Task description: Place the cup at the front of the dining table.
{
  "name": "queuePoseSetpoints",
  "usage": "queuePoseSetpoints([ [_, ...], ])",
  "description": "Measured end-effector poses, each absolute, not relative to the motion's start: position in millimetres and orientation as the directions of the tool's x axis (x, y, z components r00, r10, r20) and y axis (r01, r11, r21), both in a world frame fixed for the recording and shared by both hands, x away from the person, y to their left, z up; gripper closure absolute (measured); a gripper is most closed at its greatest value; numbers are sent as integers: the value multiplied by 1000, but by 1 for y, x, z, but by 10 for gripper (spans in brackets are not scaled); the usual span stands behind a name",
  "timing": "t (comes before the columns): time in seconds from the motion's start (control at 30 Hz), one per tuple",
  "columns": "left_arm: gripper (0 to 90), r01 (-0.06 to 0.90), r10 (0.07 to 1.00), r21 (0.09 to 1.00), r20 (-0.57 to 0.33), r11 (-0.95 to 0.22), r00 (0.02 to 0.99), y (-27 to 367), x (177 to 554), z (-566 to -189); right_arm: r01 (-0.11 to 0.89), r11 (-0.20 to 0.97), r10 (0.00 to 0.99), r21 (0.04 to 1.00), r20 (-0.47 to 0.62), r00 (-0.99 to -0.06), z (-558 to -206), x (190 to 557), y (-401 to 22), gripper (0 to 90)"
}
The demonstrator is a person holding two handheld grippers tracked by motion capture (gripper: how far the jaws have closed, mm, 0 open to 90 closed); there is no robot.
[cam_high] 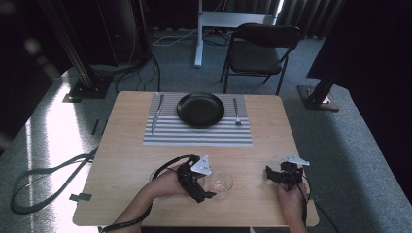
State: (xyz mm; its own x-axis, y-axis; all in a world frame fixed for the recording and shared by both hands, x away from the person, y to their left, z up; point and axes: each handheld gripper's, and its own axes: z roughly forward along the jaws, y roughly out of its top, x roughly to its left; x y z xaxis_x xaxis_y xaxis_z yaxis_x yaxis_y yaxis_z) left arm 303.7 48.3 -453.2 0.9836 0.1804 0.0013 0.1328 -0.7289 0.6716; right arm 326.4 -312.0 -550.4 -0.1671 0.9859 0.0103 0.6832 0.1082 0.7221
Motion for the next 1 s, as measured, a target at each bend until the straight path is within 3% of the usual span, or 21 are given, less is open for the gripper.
queuePoseSetpoints([
  [1.0,59,139,172,542,11,-829,985,2,311,-465,683,108,986,722,11,-167,-550,326,-312,122],
])
